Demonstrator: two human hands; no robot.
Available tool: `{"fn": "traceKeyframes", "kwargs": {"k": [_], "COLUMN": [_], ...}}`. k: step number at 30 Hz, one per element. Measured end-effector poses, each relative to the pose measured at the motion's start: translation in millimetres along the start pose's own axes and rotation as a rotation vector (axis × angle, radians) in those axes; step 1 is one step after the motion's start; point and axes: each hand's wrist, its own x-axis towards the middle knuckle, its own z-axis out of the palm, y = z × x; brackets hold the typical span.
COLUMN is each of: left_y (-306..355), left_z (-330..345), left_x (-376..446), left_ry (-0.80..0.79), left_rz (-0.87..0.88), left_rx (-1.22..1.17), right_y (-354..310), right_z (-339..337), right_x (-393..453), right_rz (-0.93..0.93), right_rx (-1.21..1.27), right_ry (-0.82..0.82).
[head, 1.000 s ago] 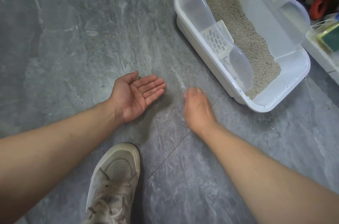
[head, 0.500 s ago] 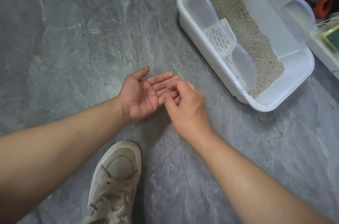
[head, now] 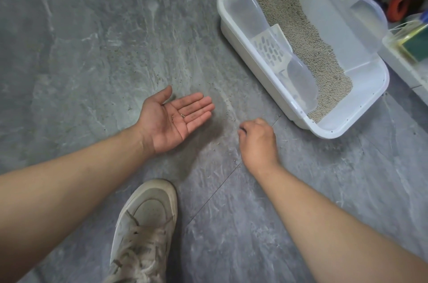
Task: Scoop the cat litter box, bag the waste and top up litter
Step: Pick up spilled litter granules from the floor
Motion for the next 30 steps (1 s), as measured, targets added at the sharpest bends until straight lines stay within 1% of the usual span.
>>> {"fn": "traceKeyframes", "kwargs": {"k": [7,11,15,18,19,22,24,26,28,30], "left_y": [1,-1,-1,-2,-3,-5,-7,-9,-9,-8], "left_z": [0,-1,-2,-1,0,2,4,7,7,5], "left_x": [-1,-1,-1,0,0,1,1,0,-1,-1], "left_ry": [-0.016,-0.010,-0.011,0.001,0.004,-0.006,-0.023,-0.030,-0.026,-0.015], "left_rz": [-0.005,-0.010,-0.011,-0.012,-0.013,-0.016,-0.032,-0.059,-0.069,-0.054], "left_rx": [-0.001,0.000,0.003,0.014,0.017,0.029,0.052,0.073,0.083,0.070], "right_y": [-2,-6,-8,-13,-19,-58,-84,-97,-95,-84], "right_z": [-11,-16,-15,-18,-21,-31,-32,-24,-20,-23], "right_x": [-4,-8,-9,-5,-5,-19,-32,-36,-34,-30], "right_rz": [-0.061,-0.008,0.042,0.102,0.083,-0.081,-0.146,-0.190,-0.210,-0.223], "right_rx": [-0.224,-0.300,-0.292,-0.173,-0.094,0.229,0.417,0.471,0.494,0.505], "right_ry": [-0.039,-0.102,-0.140,-0.175,-0.163,-0.120,-0.128,-0.137,-0.116,-0.006]}}
